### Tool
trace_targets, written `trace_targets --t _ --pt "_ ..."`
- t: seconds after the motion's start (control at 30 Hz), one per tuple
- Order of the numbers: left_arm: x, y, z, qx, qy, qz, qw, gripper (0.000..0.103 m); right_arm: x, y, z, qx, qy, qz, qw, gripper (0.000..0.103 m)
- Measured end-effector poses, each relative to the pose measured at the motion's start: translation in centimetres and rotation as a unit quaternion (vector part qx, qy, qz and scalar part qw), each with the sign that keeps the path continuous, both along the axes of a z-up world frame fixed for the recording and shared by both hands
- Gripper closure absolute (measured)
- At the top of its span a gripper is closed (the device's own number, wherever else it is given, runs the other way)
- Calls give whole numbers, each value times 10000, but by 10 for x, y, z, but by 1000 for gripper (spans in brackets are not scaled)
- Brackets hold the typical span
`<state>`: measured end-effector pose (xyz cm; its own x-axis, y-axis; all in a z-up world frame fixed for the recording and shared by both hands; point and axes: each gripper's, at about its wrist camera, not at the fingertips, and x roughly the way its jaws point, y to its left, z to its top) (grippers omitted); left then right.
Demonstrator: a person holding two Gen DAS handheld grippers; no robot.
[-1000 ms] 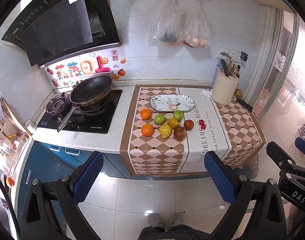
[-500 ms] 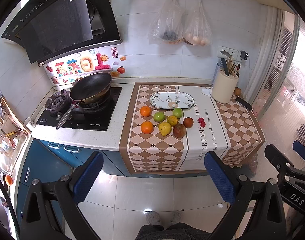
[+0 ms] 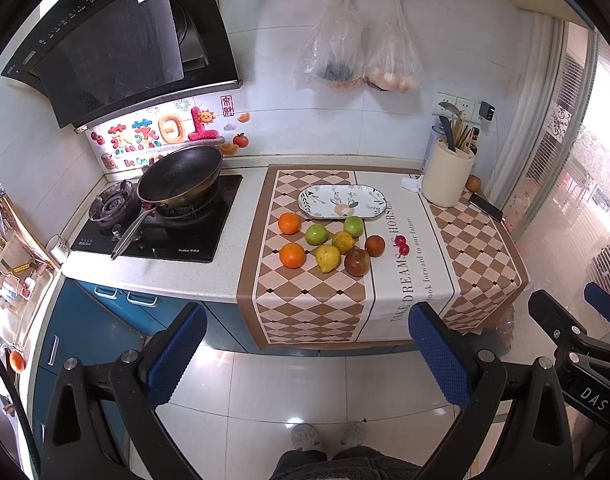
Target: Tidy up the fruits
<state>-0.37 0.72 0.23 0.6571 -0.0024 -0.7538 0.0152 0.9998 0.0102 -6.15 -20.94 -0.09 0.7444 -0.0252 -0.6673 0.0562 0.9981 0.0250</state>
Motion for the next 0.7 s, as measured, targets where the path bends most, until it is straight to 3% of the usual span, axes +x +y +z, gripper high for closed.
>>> trace_targets --t 0.7 --pt "-3 -1 -2 -7 -16 10 10000 0 2 -1 0 29 4 15 10000 0"
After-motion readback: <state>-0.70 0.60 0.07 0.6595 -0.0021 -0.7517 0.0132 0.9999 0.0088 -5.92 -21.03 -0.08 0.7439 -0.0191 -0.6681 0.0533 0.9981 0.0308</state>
